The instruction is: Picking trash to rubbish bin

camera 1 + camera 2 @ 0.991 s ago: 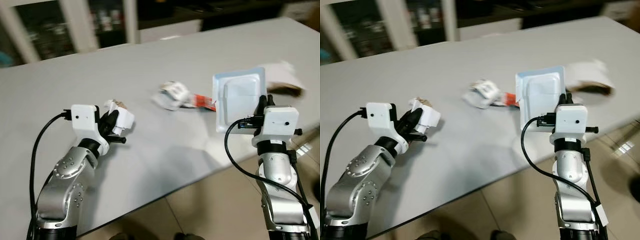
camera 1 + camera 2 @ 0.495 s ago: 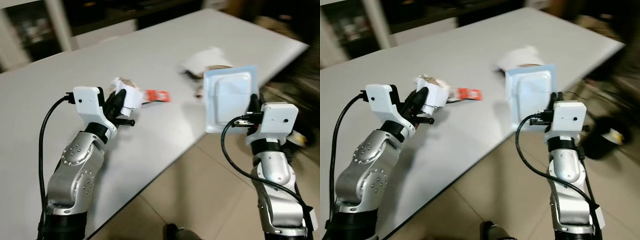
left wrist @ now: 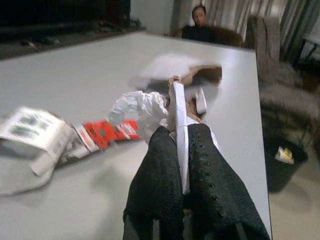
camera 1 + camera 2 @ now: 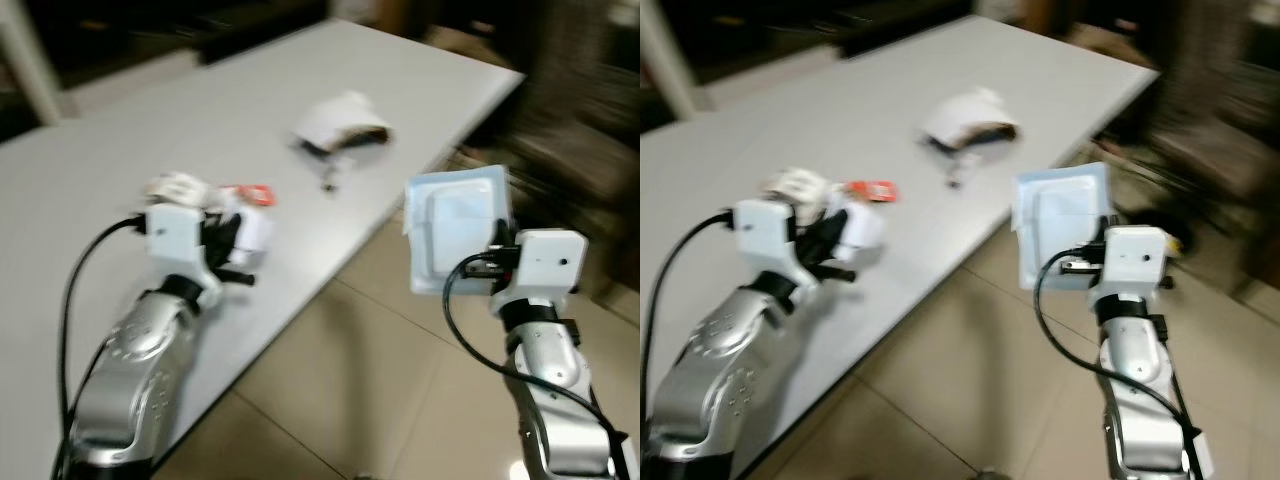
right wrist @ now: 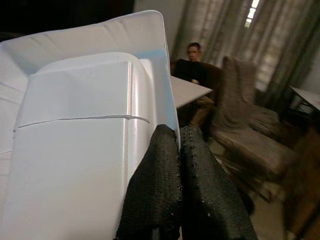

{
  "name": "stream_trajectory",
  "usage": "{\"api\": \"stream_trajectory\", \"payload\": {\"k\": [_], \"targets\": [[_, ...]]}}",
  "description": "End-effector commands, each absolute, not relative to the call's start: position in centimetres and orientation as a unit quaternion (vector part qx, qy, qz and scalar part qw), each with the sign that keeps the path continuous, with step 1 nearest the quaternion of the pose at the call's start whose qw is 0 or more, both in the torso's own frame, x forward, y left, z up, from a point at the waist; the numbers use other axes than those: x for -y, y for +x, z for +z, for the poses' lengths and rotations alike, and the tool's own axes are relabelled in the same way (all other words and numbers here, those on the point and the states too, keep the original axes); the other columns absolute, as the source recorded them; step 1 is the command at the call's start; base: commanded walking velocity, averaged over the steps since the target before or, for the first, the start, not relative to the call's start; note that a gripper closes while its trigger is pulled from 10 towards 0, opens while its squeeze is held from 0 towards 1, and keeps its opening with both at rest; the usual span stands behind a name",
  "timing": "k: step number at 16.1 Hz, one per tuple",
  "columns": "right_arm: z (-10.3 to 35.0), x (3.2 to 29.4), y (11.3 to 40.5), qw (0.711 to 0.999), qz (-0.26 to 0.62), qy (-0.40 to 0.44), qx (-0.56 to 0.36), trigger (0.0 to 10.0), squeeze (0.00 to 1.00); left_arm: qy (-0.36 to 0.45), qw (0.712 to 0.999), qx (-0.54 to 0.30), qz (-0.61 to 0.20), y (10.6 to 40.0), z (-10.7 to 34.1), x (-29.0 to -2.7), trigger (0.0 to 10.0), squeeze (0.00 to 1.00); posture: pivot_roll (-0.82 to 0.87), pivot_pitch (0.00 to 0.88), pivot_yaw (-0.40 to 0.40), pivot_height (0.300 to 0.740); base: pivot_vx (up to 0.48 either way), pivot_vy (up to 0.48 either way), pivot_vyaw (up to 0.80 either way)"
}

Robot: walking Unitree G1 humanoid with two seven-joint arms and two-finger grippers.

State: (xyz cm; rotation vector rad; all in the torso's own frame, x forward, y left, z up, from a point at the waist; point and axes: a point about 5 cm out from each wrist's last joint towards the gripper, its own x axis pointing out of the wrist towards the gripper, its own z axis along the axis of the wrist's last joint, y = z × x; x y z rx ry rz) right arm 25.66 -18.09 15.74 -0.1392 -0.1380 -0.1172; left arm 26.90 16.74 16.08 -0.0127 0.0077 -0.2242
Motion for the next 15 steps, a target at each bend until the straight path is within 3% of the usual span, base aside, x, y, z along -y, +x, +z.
{"api": "stream_trajectory", "payload": {"k": [1, 7, 12, 15], "targets": [[15.4, 18.6, 25.2, 0.994, -0.066, -0.067, 0.055, 10.0, 0.0, 0.0, 0.992, -0.007, -0.122, 26.9, 15.9, -16.2, 10.0, 0.0, -0.04, 0.059, -0.028, 0.74, 0.0, 0.0, -0.8], [14.0, 18.7, 24.2, 0.995, -0.068, -0.062, 0.034, 10.0, 0.0, 0.016, 0.991, 0.001, -0.132, 26.1, 14.7, -15.7, 10.0, 0.0, -0.04, 0.065, -0.041, 0.74, 0.0, 0.0, -0.8], [13.5, 18.9, 23.8, 0.996, -0.064, -0.059, 0.03, 10.0, 0.0, 0.034, 0.98, 0.049, -0.188, 25.3, 15.2, -14.4, 10.0, 0.0, -0.06, 0.058, -0.051, 0.74, 0.0, 0.0, -0.8], [13.4, 18.7, 23.7, 0.996, -0.056, -0.061, 0.032, 10.0, 0.0, 0.033, 0.978, 0.059, -0.197, 25.3, 15.2, -14.1, 10.0, 0.0, -0.07, 0.053, -0.053, 0.74, 0.359, 0.0, -0.8]]}}
